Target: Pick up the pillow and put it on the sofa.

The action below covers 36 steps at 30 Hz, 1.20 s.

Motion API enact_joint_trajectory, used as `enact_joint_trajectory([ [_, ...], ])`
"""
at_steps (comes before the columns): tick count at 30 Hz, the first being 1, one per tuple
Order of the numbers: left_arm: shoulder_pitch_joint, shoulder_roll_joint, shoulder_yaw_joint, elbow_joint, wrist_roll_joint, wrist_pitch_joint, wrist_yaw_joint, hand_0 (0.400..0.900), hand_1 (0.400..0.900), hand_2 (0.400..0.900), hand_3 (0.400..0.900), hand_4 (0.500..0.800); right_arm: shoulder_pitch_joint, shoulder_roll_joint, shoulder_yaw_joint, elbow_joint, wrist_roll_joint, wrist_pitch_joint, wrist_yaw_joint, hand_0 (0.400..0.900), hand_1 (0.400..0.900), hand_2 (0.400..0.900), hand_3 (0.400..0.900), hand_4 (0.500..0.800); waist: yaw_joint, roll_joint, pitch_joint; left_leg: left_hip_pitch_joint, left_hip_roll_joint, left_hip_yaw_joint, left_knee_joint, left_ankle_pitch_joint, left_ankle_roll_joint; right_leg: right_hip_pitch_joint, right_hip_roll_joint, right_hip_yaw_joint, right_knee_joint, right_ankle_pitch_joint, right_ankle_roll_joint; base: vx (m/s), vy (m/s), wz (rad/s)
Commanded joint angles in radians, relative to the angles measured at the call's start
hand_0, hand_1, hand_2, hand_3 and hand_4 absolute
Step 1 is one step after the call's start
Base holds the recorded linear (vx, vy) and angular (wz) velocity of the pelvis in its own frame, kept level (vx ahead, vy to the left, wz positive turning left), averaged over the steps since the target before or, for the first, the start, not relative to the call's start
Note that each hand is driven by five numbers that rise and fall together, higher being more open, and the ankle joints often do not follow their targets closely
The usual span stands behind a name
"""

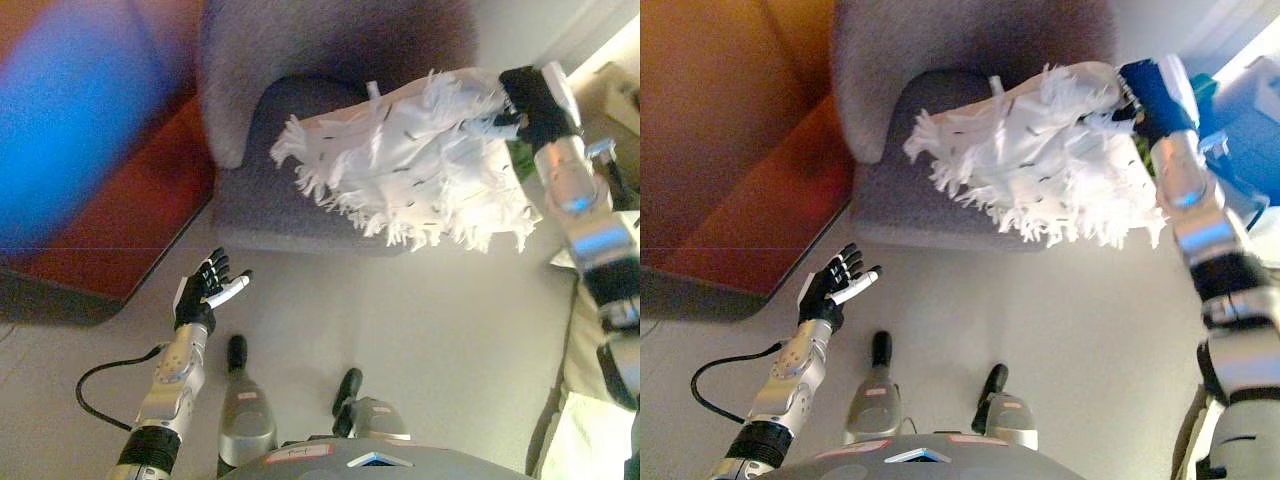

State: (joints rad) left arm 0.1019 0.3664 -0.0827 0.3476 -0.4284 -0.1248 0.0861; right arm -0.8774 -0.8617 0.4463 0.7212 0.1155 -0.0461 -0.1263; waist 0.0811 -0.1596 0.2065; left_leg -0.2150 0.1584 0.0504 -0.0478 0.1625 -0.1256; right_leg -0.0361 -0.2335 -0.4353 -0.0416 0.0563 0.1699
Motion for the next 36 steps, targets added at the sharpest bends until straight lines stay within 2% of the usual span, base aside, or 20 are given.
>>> enact_joint_trajectory([
  [1, -0.044, 0.108, -0.03, -0.103, -0.058, -0.094, -0.009, 0.9, 0.9, 0.9, 0.9, 0.8, -0.507, -0.091, 0.07, 0.152, 0.103, -0.086, -0.105, 0.4, 0.4, 0.4, 0.4, 0.5, 0.072, -0.033, 0.016, 0.058, 0.081, 0.008, -0.02, -0.054, -0.059, -0.053, -0.102, 0.002, 0.006, 0.151, 0.088, 0.03, -0.087, 0.29],
  [3, -0.06, 0.129, -0.051, -0.118, -0.075, -0.103, -0.023, 0.9, 0.9, 0.9, 0.9, 0.8, -0.628, -0.092, 0.167, 0.363, 0.089, -0.065, -0.095, 0.4, 0.4, 0.4, 0.4, 0.5, 0.105, -0.028, 0.034, 0.024, 0.082, -0.016, -0.019, -0.039, -0.064, -0.064, -0.097, -0.013, 0.001, 0.151, 0.088, 0.02, -0.081, 0.34],
  [4, -0.063, 0.124, -0.05, -0.118, -0.075, -0.103, -0.023, 0.9, 0.9, 0.9, 0.9, 0.8, -0.643, -0.091, 0.18, 0.372, 0.091, -0.068, -0.092, 0.786, 0.786, 0.786, 0.786, 0.732, 0.1, -0.026, 0.035, 0.017, 0.077, -0.019, -0.019, -0.036, -0.062, -0.068, -0.101, -0.015, 0.001, 0.154, 0.088, 0.04, -0.082, 0.41],
  [5, -0.074, 0.138, -0.07, -0.137, -0.081, -0.108, -0.037, 0.9, 0.9, 0.9, 0.9, 0.8, -0.69, -0.114, 0.235, 0.486, 0.034, -0.049, -0.095, 0.9, 0.9, 0.9, 0.9, 0.8, 0.131, -0.016, 0.045, -0.003, 0.08, -0.038, -0.02, -0.029, -0.067, -0.069, -0.094, -0.029, -0.008, 0.152, 0.089, 0.05, -0.083, 0.36],
  [6, -0.089, 0.15, -0.079, -0.141, -0.084, -0.108, -0.047, 0.9, 0.9, 0.9, 0.9, 0.8, -0.726, -0.129, 0.277, 0.539, 0.004, -0.029, -0.072, 0.9, 0.9, 0.9, 0.9, 0.8, 0.145, -0.016, 0.046, -0.013, 0.081, -0.048, -0.02, -0.025, -0.069, -0.071, -0.092, -0.035, -0.013, 0.152, 0.09, 0.08, -0.106, 0.4],
  [9, -0.103, 0.152, -0.091, -0.164, -0.087, -0.105, -0.051, 0.9, 0.9, 0.9, 0.9, 0.8, -0.785, -0.17, 0.269, 0.59, 0.035, -0.005, -0.127, 0.9, 0.9, 0.9, 0.9, 0.8, 0.173, -0.003, 0.047, -0.034, 0.079, -0.067, -0.022, -0.02, -0.071, -0.072, -0.088, -0.049, -0.027, 0.153, 0.092, 0.06, -0.056, 0.22],
  [12, -0.113, 0.153, -0.091, -0.15, -0.08, -0.099, -0.04, 0.9, 0.9, 0.9, 0.9, 0.8, -0.794, -0.171, 0.277, 0.582, 0.035, 0.0, -0.14, 0.9, 0.9, 0.9, 0.9, 0.8, 0.18, -0.002, 0.046, -0.045, 0.078, -0.08, -0.022, -0.014, -0.074, -0.078, -0.086, -0.053, -0.029, 0.151, 0.092, 0.04, -0.016, 0.11],
  [18, -0.13, 0.133, -0.112, -0.113, -0.055, -0.093, -0.003, 0.9, 0.9, 0.9, 0.9, 0.8, -0.683, -0.091, 0.166, 0.439, 0.082, -0.044, -0.201, 0.9, 0.9, 0.9, 0.9, 0.8, 0.149, -0.002, 0.031, 0.007, 0.069, -0.074, -0.011, -0.047, -0.059, -0.035, -0.083, -0.036, -0.03, 0.139, 0.088, 0.04, 0.021, -0.08],
  [22, -0.129, 0.118, -0.107, -0.095, -0.034, -0.085, 0.011, 0.9, 0.9, 0.9, 0.9, 0.8, -0.556, -0.052, 0.062, 0.25, 0.118, -0.081, -0.209, 0.9, 0.9, 0.9, 0.9, 0.8, 0.113, -0.012, 0.013, 0.039, 0.057, -0.056, 0.022, -0.086, -0.041, -0.021, -0.097, -0.004, -0.022, 0.138, 0.084, 0.02, 0.065, -0.29],
  [26, -0.125, 0.09, -0.082, -0.083, -0.012, -0.073, 0.021, 0.9, 0.9, 0.9, 0.9, 0.8, -0.324, 0.003, -0.1, -0.024, 0.118, -0.112, -0.216, 0.9, 0.9, 0.9, 0.9, 0.8, 0.068, -0.014, -0.015, 0.083, 0.049, -0.028, 0.048, -0.125, -0.028, -0.001, -0.106, 0.03, -0.008, 0.126, 0.08, 0.01, 0.066, -0.32],
  [29, -0.126, 0.062, -0.059, -0.068, 0.01, -0.066, 0.022, 0.9, 0.9, 0.9, 0.9, 0.8, -0.09, 0.063, -0.228, -0.24, 0.096, -0.136, -0.184, 0.9, 0.9, 0.9, 0.9, 0.8, 0.03, -0.006, -0.039, 0.119, 0.052, -0.004, 0.063, -0.149, -0.022, 0.019, -0.112, 0.048, 0.001, 0.114, 0.08, 0.04, 0.065, -0.33],
  [31, -0.119, 0.045, -0.048, -0.069, 0.023, -0.064, 0.021, 0.9, 0.9, 0.9, 0.9, 0.8, 0.12, 0.153, -0.343, -0.396, 0.087, -0.156, -0.164, 0.9, 0.9, 0.9, 0.9, 0.8, 0.007, 0.003, -0.057, 0.15, 0.054, 0.015, 0.071, -0.165, -0.018, 0.034, -0.117, 0.063, 0.005, 0.107, 0.079, 0.04, 0.066, -0.38],
  [36, -0.103, 0.016, -0.008, -0.05, 0.055, -0.059, 0.008, 0.9, 0.9, 0.9, 0.9, 0.8, 0.516, 0.326, -0.466, -0.668, 0.067, -0.178, -0.057, 0.9, 0.9, 0.9, 0.9, 0.8, -0.051, 0.028, -0.091, 0.212, 0.055, 0.063, 0.082, -0.192, -0.013, 0.057, -0.122, 0.099, 0.008, 0.095, 0.081, 0.01, 0.05, -0.36],
])
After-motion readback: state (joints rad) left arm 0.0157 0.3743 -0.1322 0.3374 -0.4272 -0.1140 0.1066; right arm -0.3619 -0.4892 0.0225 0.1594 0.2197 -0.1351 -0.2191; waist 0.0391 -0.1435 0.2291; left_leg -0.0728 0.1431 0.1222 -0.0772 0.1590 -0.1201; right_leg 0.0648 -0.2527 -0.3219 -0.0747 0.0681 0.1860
